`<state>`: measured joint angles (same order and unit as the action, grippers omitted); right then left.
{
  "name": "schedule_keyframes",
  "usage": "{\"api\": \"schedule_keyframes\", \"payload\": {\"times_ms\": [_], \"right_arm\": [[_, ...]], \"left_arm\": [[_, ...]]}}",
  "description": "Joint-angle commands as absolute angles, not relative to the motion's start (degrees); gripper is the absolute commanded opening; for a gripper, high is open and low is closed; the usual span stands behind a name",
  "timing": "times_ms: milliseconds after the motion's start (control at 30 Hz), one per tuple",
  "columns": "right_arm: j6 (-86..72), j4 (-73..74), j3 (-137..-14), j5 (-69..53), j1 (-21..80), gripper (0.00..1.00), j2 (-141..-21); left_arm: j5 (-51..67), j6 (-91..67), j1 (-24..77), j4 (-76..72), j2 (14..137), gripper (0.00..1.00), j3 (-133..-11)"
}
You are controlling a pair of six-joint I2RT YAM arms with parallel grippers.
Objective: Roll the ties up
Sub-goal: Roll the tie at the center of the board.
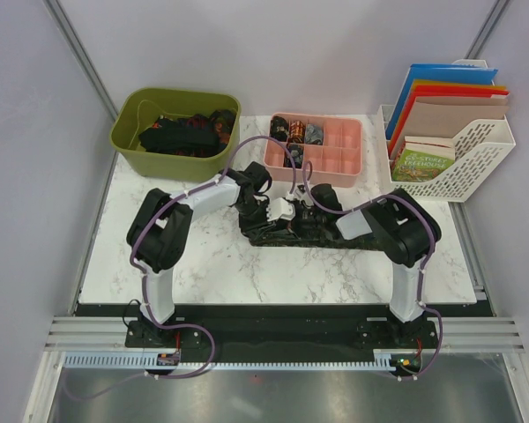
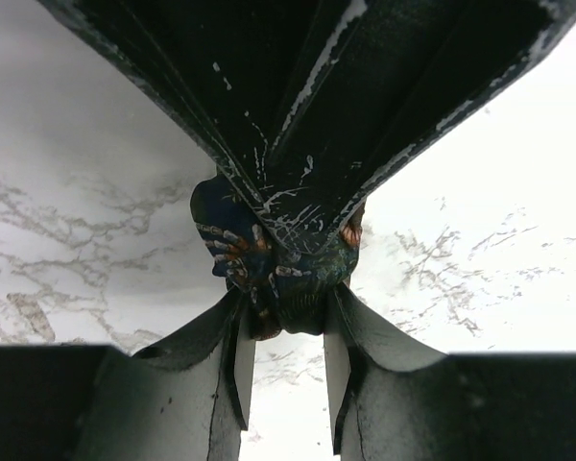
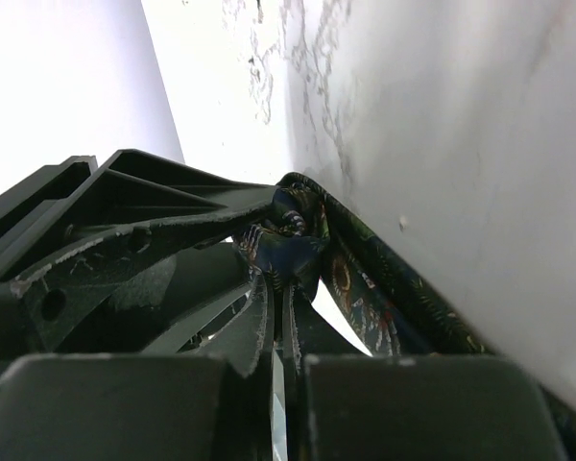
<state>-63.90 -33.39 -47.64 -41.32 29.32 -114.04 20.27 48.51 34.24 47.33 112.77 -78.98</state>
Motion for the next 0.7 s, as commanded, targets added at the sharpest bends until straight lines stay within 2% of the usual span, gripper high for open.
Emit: {"api": "schedule_keyframes", "payload": {"times_ms": [0,200,300,400,433,500,633,667], "right_arm": [[-64.07,-30.16,-44.56,-40.96,29.09,0.00,-108.82],[-56.08,-19.11,-44.82,-37.80,28.22,0.00,-111.18],[-54.67,-16.55,-45.52,-36.83,27.25,0.00,-113.55],[-53.97,-14.52,-47.02,-36.39,26.98,0.00,-115.13],[-53.88,-14.24,-47.63,-36.30,26.98,0.00,-115.40],[-53.70,-13.54,-47.99,-36.21,26.98,0.00,-116.45],[-53.35,-11.69,-48.43,-35.25,26.98,0.00,-116.89],[-53.35,-11.78,-48.34,-35.24,26.90,0.00,-116.46]], "left_arm": [[18.63,48.69,34.37,48.60,116.89,0.38,-74.88],[18.63,47.99,34.01,47.99,116.98,0.42,-75.15],[21.51,48.16,32.87,47.81,115.23,0.50,-75.24],[28.62,49.30,30.94,47.29,109.53,0.61,-74.36],[29.96,49.83,30.33,46.94,106.38,0.68,-73.92],[32.51,51.32,29.97,44.23,103.55,0.73,-71.46],[31.03,51.07,30.23,36.42,98.27,0.92,-65.85],[28.76,50.11,30.58,34.65,97.91,0.93,-65.13]]}}
